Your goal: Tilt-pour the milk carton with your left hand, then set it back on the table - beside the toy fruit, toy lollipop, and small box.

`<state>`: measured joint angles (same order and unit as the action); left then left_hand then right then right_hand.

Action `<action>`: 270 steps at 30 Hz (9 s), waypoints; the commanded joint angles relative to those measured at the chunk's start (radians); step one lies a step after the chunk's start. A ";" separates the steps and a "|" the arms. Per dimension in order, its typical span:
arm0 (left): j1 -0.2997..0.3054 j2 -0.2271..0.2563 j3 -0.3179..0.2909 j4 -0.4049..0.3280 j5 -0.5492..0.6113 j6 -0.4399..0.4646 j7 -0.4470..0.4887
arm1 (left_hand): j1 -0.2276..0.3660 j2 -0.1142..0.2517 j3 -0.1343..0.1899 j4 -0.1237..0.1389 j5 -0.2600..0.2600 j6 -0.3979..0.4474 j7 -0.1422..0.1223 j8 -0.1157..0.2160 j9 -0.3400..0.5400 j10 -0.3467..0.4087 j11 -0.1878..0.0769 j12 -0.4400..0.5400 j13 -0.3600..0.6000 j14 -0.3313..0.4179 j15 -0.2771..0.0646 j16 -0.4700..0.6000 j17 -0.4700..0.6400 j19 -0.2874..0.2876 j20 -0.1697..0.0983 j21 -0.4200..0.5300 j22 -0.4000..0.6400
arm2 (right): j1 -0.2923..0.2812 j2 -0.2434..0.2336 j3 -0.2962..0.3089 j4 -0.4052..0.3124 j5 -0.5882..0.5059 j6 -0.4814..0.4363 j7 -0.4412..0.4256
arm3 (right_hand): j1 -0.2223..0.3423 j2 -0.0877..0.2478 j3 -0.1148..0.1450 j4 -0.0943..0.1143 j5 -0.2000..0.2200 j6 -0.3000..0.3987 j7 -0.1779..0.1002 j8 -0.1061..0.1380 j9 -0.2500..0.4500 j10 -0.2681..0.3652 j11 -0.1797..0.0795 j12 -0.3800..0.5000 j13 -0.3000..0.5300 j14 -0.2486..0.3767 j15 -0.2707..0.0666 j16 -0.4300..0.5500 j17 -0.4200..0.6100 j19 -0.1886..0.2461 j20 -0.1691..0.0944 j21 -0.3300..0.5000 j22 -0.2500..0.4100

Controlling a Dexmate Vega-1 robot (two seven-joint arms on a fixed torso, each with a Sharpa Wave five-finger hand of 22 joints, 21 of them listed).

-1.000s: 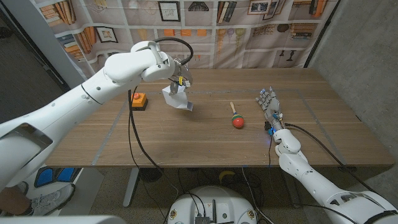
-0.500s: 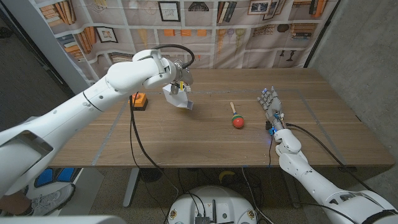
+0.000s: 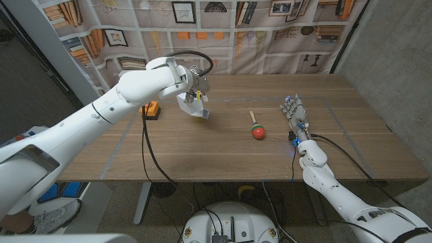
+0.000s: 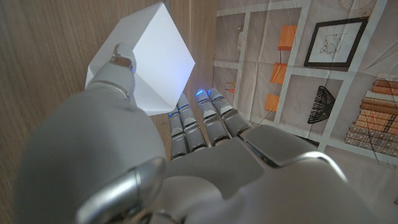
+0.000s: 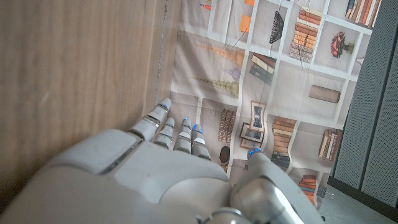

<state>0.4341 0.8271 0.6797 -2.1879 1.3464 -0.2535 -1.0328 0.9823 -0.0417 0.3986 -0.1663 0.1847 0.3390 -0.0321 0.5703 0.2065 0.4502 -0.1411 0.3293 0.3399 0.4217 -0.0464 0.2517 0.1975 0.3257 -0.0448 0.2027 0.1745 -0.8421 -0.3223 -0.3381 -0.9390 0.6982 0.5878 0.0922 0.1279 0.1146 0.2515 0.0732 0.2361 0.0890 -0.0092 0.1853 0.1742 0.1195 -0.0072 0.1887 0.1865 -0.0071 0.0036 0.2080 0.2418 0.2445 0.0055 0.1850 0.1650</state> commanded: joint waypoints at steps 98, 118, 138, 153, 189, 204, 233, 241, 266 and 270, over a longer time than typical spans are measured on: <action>0.399 0.062 -0.221 -0.104 -0.447 0.707 0.415 | 0.035 0.066 -0.040 0.000 0.012 0.013 0.014 0.012 0.000 0.024 0.010 -0.011 0.027 0.015 -0.123 0.005 0.005 0.017 -0.050 0.001 0.002 | -0.035 -0.028 -0.005 -0.074 -0.010 -0.029 -0.019 | -0.021 0.003 0.021 -0.001 -0.001 0.008 -0.001 0.003 0.002 -0.002 -0.002 0.004 0.002 0.000 0.015 0.009 0.002 0.002 0.011 0.003 0.003; 0.502 0.043 -0.214 -0.092 -0.609 0.852 0.679 | 0.038 0.067 -0.046 -0.001 0.014 0.015 0.015 0.012 -0.001 0.028 0.011 -0.013 0.031 0.015 -0.121 0.003 0.004 0.020 -0.050 0.001 0.002 | -0.032 -0.044 -0.012 -0.097 -0.019 -0.061 -0.030 | -0.023 0.002 0.023 -0.002 -0.001 0.008 -0.001 0.003 0.002 -0.001 -0.002 0.004 0.002 0.000 0.015 0.009 0.002 0.003 0.013 0.003 0.003; 0.530 -0.003 -0.166 0.002 -0.846 0.799 0.958 | 0.037 0.071 -0.053 0.001 0.015 0.015 0.016 0.010 -0.002 0.029 0.012 -0.017 0.035 0.019 -0.118 0.003 0.004 0.020 -0.050 0.000 0.002 | -0.034 -0.047 -0.008 -0.098 -0.016 -0.068 -0.039 | -0.026 0.002 0.027 -0.003 -0.001 0.007 -0.001 0.002 0.002 0.000 -0.001 0.005 0.002 -0.001 0.015 0.010 0.002 0.003 0.014 0.003 0.003; 0.574 -0.029 -0.149 0.034 -1.000 0.803 1.109 | 0.037 0.075 -0.057 0.001 0.017 0.015 0.020 0.009 -0.002 0.029 0.021 -0.020 0.037 0.018 -0.115 0.003 0.004 0.018 -0.049 -0.001 0.002 | -0.031 -0.052 -0.009 -0.102 -0.015 -0.081 -0.040 | -0.029 0.001 0.030 -0.003 -0.001 0.008 -0.002 0.003 0.002 -0.001 0.000 0.004 0.003 -0.001 0.017 0.010 0.002 0.004 0.015 0.003 0.003; 0.568 -0.005 -0.120 0.072 -1.217 0.811 1.227 | 0.013 0.080 -0.076 0.007 0.018 -0.028 0.019 -0.019 -0.006 -0.002 0.040 -0.041 0.044 -0.003 -0.090 -0.007 0.006 0.002 -0.036 -0.006 0.003 | 0.015 -0.031 -0.021 -0.044 -0.020 -0.089 -0.027 | -0.033 0.000 0.036 -0.005 -0.001 0.010 -0.002 0.003 0.002 -0.002 -0.001 0.004 0.003 0.000 0.017 0.010 0.002 0.004 0.015 0.003 0.003; 0.559 0.028 -0.123 0.055 -1.264 0.832 1.229 | -0.029 0.048 -0.109 0.008 0.015 -0.112 0.023 -0.076 -0.011 -0.101 0.083 -0.089 0.044 -0.062 -0.039 -0.038 -0.002 -0.029 -0.012 -0.010 0.003 | 0.019 -0.021 -0.021 -0.029 -0.016 -0.081 -0.016 | -0.035 0.000 0.039 -0.006 -0.001 0.010 -0.002 0.003 0.002 -0.001 -0.001 0.005 0.003 0.000 0.017 0.011 0.002 0.005 0.015 0.003 0.003; 0.540 0.114 -0.156 0.079 -1.434 0.747 1.129 | -0.157 0.003 -0.150 0.017 -0.001 -0.369 0.069 -0.355 -0.028 -0.478 0.238 -0.152 -0.127 -0.437 0.151 -0.087 -0.026 -0.232 0.039 -0.032 -0.006 | 0.004 -0.018 -0.023 -0.053 -0.022 -0.077 -0.038 | -0.037 0.001 0.045 -0.007 -0.001 0.012 -0.002 0.003 0.002 -0.001 0.000 0.005 0.003 0.004 0.017 0.012 0.002 0.007 0.018 0.004 0.003; 0.553 0.152 -0.186 0.096 -1.469 0.667 1.107 | -0.197 -0.020 -0.163 0.021 -0.010 -0.429 0.081 -0.387 -0.028 -0.552 0.248 -0.153 -0.149 -0.533 0.159 -0.088 -0.026 -0.332 0.028 -0.036 -0.006 | -0.001 -0.019 -0.025 -0.064 -0.028 -0.077 -0.048 | -0.038 0.000 0.046 -0.008 -0.001 0.012 -0.002 0.003 0.002 0.000 -0.001 0.005 0.003 0.004 0.017 0.012 0.002 0.008 0.018 0.004 0.003; 0.637 0.104 -0.300 0.216 -1.615 0.396 1.165 | -0.283 -0.008 -0.174 0.044 -0.008 -0.448 0.087 -0.382 -0.029 -0.634 0.227 -0.144 -0.159 -0.615 0.152 -0.076 -0.025 -0.464 0.021 -0.028 -0.006 | -0.051 -0.046 -0.030 -0.164 -0.056 -0.095 -0.111 | -0.041 -0.001 0.049 -0.008 -0.001 0.012 -0.002 0.003 0.002 0.000 0.000 0.005 0.003 0.001 0.016 0.011 0.002 0.006 0.016 0.003 0.003; 0.641 0.086 -0.308 0.233 -1.619 0.369 1.184 | -0.292 -0.001 -0.174 0.048 -0.007 -0.442 0.091 -0.381 -0.029 -0.630 0.228 -0.141 -0.160 -0.612 0.148 -0.074 -0.025 -0.461 0.019 -0.025 -0.006 | -0.055 -0.054 -0.031 -0.182 -0.061 -0.105 -0.118 | -0.042 -0.002 0.050 -0.009 -0.001 0.012 -0.002 0.003 0.002 -0.001 0.000 0.005 0.003 0.001 0.016 0.011 0.002 0.006 0.015 0.003 0.003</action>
<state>1.0484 0.9517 0.4092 -1.9983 -0.2382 0.2059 0.1006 0.7002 -0.0446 0.2212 -0.1256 0.1769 -0.1086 0.0591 0.1850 0.1768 -0.1719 0.0874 0.1780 0.1768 -0.1699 0.1088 0.1703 0.1700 -0.1285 -0.0198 0.1705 0.1672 -0.8819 -0.3599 -0.3655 -1.0734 0.6501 0.5021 -0.0029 0.0962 0.1042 0.2958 0.0650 0.2361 0.0889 -0.0092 0.1853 0.1744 0.1195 -0.0072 0.1887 0.1865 -0.0070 0.0144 0.2119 0.2420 0.2480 0.0197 0.1850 0.1649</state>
